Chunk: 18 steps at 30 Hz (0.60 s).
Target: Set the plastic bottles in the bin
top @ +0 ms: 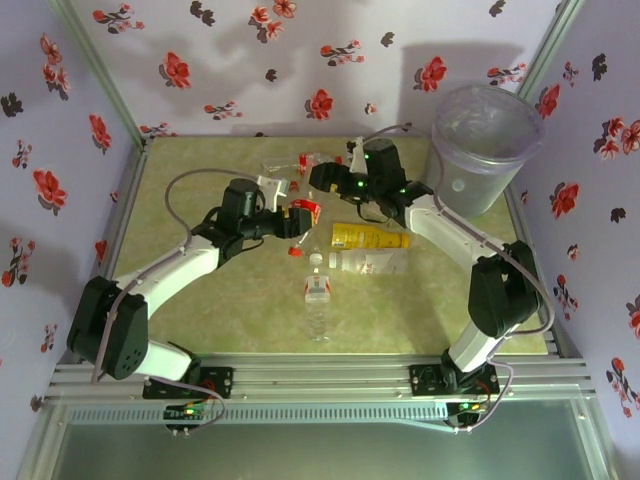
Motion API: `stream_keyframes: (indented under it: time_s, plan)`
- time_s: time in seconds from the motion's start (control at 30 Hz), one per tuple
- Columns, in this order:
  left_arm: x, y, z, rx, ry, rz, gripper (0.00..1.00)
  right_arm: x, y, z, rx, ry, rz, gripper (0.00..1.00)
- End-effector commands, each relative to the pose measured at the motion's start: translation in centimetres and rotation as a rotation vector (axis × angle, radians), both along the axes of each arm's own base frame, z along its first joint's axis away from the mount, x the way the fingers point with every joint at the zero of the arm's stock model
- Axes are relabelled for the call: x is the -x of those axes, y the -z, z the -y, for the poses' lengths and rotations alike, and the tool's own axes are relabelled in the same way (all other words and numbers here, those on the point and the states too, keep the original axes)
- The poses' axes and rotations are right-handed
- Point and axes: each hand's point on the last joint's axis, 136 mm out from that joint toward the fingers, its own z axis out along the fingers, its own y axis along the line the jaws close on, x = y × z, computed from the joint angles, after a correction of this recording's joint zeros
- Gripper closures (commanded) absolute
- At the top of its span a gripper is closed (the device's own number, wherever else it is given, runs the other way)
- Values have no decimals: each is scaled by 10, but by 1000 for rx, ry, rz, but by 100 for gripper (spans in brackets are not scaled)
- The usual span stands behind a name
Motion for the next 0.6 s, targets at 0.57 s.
stream_keyframes:
  time_s: [0.57]
  plan:
    - [-8,-38,19,107,16,72,24,-14,-5,-14,-3,5,36,50]
